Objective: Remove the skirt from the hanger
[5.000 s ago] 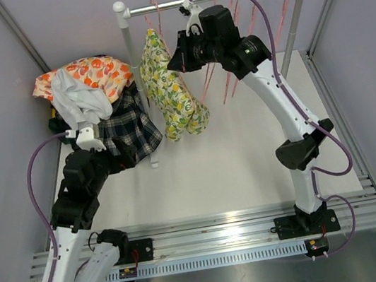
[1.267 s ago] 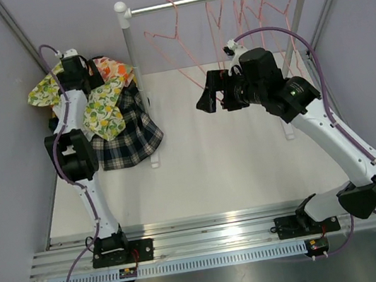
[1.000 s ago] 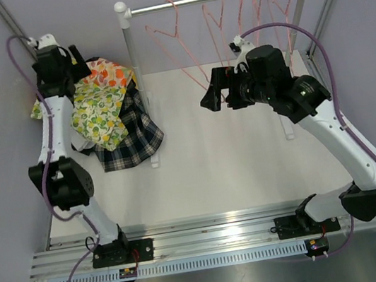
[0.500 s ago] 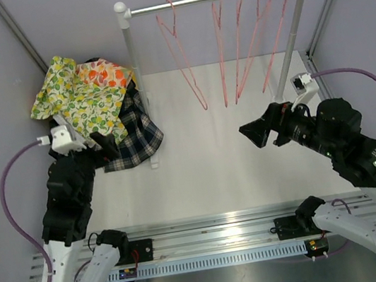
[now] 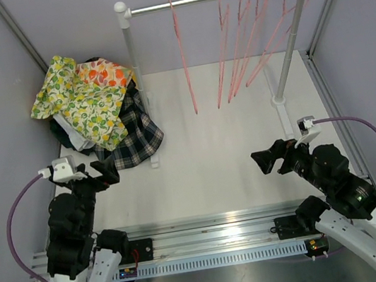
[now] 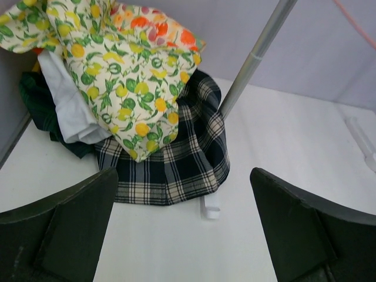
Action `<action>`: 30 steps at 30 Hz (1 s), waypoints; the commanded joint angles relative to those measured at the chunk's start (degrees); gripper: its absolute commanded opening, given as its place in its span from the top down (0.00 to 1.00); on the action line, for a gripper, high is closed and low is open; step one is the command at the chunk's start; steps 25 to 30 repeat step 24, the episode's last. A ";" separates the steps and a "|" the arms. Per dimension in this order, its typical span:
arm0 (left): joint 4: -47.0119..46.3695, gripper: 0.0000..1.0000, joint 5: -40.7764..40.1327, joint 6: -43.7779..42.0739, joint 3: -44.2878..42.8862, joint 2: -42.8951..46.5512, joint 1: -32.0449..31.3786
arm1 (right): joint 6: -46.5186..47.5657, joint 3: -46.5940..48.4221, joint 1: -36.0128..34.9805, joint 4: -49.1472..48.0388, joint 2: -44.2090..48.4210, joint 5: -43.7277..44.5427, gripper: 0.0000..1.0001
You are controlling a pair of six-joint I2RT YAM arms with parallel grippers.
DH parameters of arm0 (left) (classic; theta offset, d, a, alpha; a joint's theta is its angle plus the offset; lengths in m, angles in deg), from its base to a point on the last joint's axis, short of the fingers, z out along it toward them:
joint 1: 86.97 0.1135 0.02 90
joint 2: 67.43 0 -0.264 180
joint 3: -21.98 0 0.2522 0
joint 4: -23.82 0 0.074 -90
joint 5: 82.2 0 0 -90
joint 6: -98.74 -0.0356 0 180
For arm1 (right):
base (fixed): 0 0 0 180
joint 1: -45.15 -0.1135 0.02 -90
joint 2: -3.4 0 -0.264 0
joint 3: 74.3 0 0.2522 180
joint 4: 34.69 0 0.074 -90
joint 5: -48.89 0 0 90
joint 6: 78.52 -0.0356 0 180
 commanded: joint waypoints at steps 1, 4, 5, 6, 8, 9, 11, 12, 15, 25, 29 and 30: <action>0.10 0.01 -0.01 -0.20 -1.10 -5.57 -0.15 | 0.52 1.28 0.20 -6.76 1.23 5.99 0.01; 0.72 0.01 -0.10 -0.20 -1.72 -7.69 -0.15 | 0.44 2.43 0.20 -5.44 -0.61 6.89 0.00; 0.80 0.01 -0.10 -0.46 -1.81 -7.96 -0.15 | 0.18 2.70 0.12 -5.26 -1.84 6.80 0.00; 0.89 0.01 -0.28 -0.64 -1.72 -8.22 -0.15 | -0.09 2.96 0.20 -5.17 -2.37 6.45 0.01; 0.72 0.01 -0.28 -1.16 -1.46 -7.88 -0.15 | -1.32 3.05 0.20 -4.91 -3.78 6.36 0.01; 0.46 0.01 -0.36 -1.25 -1.02 -7.53 -0.15 | -1.84 3.05 0.20 -4.73 -4.13 6.10 0.00; 0.45 0.01 -0.37 -1.52 -0.93 -7.26 -0.15 | -2.11 3.31 0.20 -4.47 -4.92 5.66 0.01; 0.45 0.01 -0.45 -1.61 -0.93 -7.26 -0.15 | -2.11 3.40 0.12 -4.47 -5.02 5.48 0.01; 0.80 0.01 -0.89 -1.78 -1.19 -7.26 -0.15 | -2.46 3.40 0.20 -4.47 -5.37 4.96 0.01; 0.81 0.01 -3.35 -0.99 -2.33 -7.35 -0.15 | -2.64 3.05 0.12 -5.17 -5.28 2.85 0.01; 0.81 0.01 -3.35 -0.99 -2.33 -7.35 -0.15 | -2.64 3.05 0.12 -5.17 -5.28 2.85 0.01; 0.81 0.01 -3.35 -0.99 -2.33 -7.35 -0.15 | -2.64 3.05 0.12 -5.17 -5.28 2.85 0.01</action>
